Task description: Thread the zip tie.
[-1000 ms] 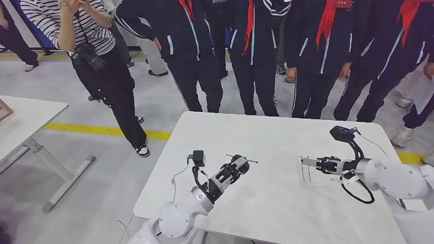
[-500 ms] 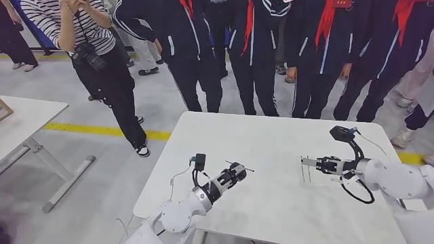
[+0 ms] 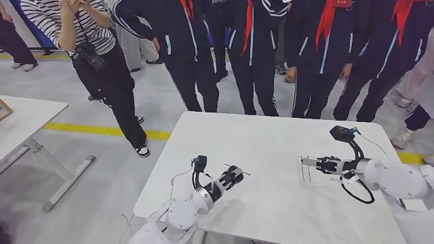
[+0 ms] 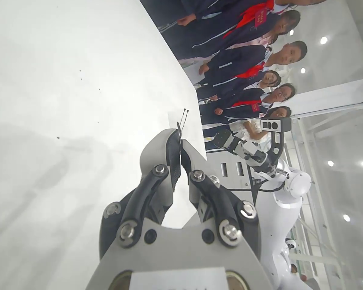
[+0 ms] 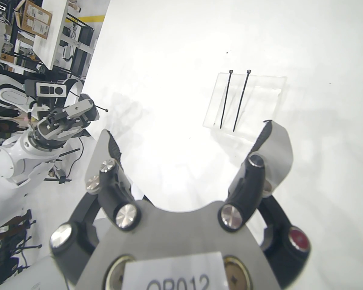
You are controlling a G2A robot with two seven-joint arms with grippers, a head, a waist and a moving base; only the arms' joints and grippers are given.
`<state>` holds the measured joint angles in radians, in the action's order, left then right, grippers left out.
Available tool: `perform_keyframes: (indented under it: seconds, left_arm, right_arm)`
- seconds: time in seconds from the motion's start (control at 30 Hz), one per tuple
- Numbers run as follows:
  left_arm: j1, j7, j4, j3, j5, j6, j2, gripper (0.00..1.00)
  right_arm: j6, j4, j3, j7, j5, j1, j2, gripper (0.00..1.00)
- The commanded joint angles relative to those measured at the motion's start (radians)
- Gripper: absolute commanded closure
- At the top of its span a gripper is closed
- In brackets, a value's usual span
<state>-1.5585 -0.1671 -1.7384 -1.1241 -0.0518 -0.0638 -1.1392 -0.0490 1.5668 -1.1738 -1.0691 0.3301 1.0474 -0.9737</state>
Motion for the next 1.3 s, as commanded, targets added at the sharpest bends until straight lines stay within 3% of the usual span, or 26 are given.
perform_keyframes:
  seconds: [0.0,0.07,0.23,0.3,0.37,0.63,0.77,1.0,1.1,1.27]
  left_arm:
    - [0.0,0.0,0.0,0.0,0.001,0.0,0.0,1.0]
    - [0.0,-0.002,-0.012,0.001,-0.023,0.02,-0.002,1.0]
    - [-0.05,-0.028,-0.091,-0.039,-0.148,0.176,0.0,1.0]
    - [-0.074,-0.03,-0.126,-0.053,-0.177,0.215,0.002,1.0]
    - [-0.093,-0.04,-0.152,-0.06,-0.171,0.219,0.004,1.0]
    - [-0.092,-0.038,-0.152,-0.06,-0.172,0.22,0.004,1.0]
    - [-0.084,-0.006,-0.151,-0.052,-0.225,0.285,-0.003,1.0]
    - [-0.082,-0.014,-0.146,-0.048,-0.226,0.287,-0.004,1.0]
    - [-0.082,-0.014,-0.146,-0.048,-0.226,0.287,-0.004,1.0]
    - [-0.082,-0.014,-0.146,-0.048,-0.226,0.287,-0.004,1.0]
  right_arm:
    - [0.0,0.0,0.0,0.0,0.0,0.0,0.0,0.0]
    - [0.0,0.0,0.0,0.0,0.0,0.0,0.0,0.0]
    - [0.0,0.0,0.0,0.0,0.0,0.0,0.0,0.0]
    - [0.0,0.0,0.0,0.0,0.0,0.0,0.0,0.0]
    - [0.0,0.0,0.0,0.0,0.0,0.0,0.0,0.0]
    - [0.0,0.0,0.0,0.0,0.0,0.0,0.0,0.0]
    - [0.0,0.0,0.0,0.0,0.0,0.0,0.0,0.0]
    - [0.001,0.0,-0.001,0.007,0.003,0.001,0.0,0.0]
    - [0.022,0.021,-0.01,0.032,0.102,-0.006,0.007,0.0]
    - [0.118,0.026,0.032,-0.033,0.217,-0.071,0.008,0.0]
